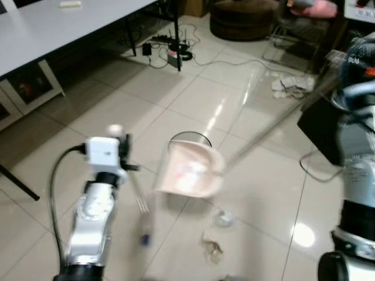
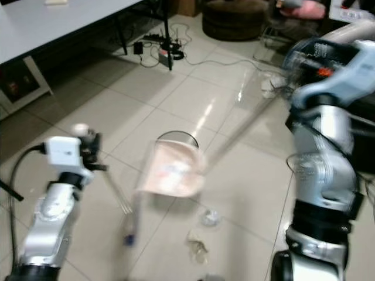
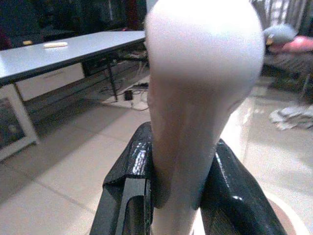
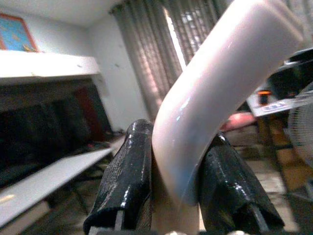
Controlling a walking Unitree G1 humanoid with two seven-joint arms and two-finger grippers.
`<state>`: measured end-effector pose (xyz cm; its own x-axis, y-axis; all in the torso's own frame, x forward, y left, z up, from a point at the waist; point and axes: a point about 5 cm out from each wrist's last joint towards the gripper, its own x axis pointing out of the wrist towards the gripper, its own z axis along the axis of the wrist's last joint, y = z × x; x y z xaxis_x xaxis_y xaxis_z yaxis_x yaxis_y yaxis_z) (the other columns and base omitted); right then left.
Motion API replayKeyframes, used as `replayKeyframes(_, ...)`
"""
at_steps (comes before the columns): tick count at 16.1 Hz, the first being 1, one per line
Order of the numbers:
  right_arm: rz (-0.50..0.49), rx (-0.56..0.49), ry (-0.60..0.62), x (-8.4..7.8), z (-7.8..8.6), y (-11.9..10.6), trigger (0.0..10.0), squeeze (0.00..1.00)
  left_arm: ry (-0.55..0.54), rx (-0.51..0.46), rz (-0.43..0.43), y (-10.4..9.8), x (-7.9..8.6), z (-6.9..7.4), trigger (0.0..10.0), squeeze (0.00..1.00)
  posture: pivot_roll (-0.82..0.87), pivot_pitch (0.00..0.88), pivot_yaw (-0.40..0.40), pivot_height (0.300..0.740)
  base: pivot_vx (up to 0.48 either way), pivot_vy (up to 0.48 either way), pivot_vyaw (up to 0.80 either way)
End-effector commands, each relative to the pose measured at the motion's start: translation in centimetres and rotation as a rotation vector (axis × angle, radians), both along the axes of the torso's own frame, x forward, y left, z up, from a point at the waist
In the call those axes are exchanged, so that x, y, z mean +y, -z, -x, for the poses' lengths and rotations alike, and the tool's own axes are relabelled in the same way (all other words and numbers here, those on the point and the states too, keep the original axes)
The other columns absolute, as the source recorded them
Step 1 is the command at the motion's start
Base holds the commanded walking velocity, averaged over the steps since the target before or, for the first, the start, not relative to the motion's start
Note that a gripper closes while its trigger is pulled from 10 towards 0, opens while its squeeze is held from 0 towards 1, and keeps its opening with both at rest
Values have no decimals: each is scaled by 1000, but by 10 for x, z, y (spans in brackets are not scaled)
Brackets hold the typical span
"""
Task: Sweep floor
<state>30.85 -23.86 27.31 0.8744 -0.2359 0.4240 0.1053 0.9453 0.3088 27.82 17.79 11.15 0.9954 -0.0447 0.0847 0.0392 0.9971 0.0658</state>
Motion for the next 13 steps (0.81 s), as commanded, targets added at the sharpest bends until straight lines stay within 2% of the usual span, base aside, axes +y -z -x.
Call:
replayKeyframes(1, -12, -61, -47, 11, -2, -13, 10000, 0, -45, -48, -26, -8, 11, 1, 10000, 0, -36, 43, -17, 740, 352, 0, 0)
replayKeyframes(5, -33, -61, -64, 14, -12, -12, 10000, 0, -59, -54, -47, -8, 15, 6, 10000, 0, -18, 42, -17, 740, 356, 0, 0)
replayKeyframes(12, -91, -63, -40, 11, -12, -5, 10000, 0, -33, -55, -74, -10, 19, 3, 10000, 0, -13, 36, 10, 740, 354, 0, 0)
replayKeyframes(13, -94, -71, -36, 10, -11, -5, 10000, 0, -20, -53, -78, -10, 17, 3, 10000, 0, -13, 43, 16, 740, 352, 0, -663)
